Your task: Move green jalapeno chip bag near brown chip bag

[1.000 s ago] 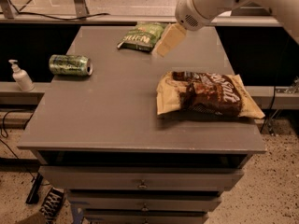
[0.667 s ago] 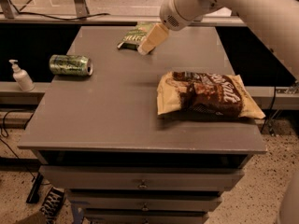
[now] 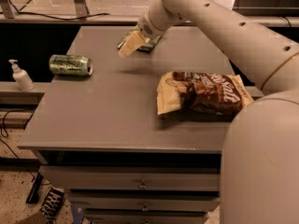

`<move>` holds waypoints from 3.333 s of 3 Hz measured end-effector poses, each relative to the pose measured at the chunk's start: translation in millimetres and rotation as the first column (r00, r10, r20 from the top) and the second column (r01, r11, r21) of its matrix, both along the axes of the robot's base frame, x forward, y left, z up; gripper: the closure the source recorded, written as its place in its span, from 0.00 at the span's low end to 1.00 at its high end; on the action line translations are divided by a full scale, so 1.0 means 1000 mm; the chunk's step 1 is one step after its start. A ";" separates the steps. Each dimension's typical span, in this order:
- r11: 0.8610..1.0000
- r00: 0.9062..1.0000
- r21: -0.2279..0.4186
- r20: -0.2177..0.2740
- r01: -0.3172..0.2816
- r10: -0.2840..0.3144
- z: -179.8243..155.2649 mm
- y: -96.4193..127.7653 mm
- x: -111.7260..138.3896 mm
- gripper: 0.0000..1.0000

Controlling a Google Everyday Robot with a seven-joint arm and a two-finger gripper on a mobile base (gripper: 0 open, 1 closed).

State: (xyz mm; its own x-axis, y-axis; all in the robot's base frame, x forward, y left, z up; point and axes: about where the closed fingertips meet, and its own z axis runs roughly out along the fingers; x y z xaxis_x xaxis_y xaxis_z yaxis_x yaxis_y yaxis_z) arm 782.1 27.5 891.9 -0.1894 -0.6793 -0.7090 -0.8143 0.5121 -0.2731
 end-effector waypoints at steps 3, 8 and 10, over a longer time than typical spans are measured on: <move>0.997 0.996 -0.008 -0.052 0.076 -0.076 -0.052 -0.005 0.022 0.41; 0.990 0.990 0.137 0.141 -0.028 0.008 0.053 -0.029 -0.054 1.00; 0.953 0.975 0.223 0.132 -0.203 0.176 0.082 0.009 -0.125 1.00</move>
Offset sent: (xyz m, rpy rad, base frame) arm 0.0266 -0.0138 -0.0601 -0.0128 0.0574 -0.0986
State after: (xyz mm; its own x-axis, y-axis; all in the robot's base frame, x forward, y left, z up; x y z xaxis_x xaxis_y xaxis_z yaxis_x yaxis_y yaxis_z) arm 657.1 36.9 973.8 0.0141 -0.5079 -0.8613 -0.8745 0.4114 -0.2569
